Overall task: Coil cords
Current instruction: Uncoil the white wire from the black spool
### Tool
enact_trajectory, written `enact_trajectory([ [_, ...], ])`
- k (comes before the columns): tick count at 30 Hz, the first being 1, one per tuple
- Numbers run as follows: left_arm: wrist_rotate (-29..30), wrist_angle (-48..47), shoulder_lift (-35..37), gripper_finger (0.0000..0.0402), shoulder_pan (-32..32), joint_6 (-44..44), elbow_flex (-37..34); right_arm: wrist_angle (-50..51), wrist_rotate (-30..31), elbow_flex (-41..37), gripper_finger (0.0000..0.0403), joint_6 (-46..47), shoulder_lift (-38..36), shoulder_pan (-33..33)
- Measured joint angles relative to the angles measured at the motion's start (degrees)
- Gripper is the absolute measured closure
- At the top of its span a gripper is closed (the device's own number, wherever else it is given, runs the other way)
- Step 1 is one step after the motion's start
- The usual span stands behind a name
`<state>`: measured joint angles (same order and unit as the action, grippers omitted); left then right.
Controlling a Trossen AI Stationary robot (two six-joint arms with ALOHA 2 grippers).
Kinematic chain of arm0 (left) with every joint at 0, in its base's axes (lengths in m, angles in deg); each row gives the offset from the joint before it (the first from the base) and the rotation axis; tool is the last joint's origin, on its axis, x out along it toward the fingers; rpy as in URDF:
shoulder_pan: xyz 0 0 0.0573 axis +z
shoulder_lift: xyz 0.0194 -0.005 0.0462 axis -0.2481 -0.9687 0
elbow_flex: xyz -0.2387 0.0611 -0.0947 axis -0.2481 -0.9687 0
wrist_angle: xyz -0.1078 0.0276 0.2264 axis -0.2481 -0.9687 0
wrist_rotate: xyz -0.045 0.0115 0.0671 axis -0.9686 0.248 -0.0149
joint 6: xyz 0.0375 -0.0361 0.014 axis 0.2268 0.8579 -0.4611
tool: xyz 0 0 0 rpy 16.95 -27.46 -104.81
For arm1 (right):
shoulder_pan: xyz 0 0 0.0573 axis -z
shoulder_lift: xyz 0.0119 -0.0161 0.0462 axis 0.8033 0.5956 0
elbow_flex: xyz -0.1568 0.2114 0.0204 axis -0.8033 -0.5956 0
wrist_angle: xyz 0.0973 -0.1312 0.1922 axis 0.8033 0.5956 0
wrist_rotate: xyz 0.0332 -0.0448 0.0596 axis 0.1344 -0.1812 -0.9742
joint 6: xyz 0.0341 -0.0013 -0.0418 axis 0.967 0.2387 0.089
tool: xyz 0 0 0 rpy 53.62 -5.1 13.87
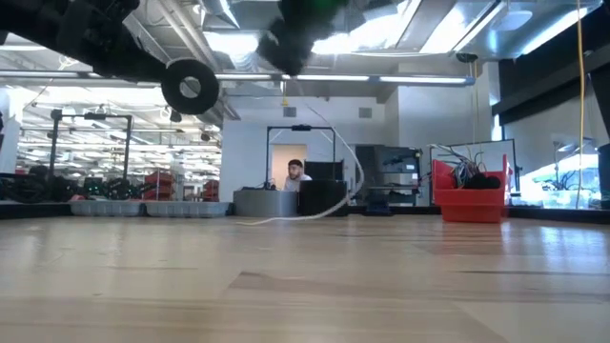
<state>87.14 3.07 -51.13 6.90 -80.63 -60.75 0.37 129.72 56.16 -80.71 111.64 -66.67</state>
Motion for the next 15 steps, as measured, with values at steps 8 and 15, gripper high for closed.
enact_trajectory([
  [8, 8.8, 0.0, 0.0, 0.0398, 0.0, 3.2, 0.0, -11.3, -30.5, 0.4, 0.0395, -8.2, 0.0, -3.1],
  [15, 10.8, 0.2, 0.0, 0.0398, 0.0, 3.2, 0.0, -5.5, -53.4, 0.4, 0.0395, -7.1, 0.0, -2.5],
])
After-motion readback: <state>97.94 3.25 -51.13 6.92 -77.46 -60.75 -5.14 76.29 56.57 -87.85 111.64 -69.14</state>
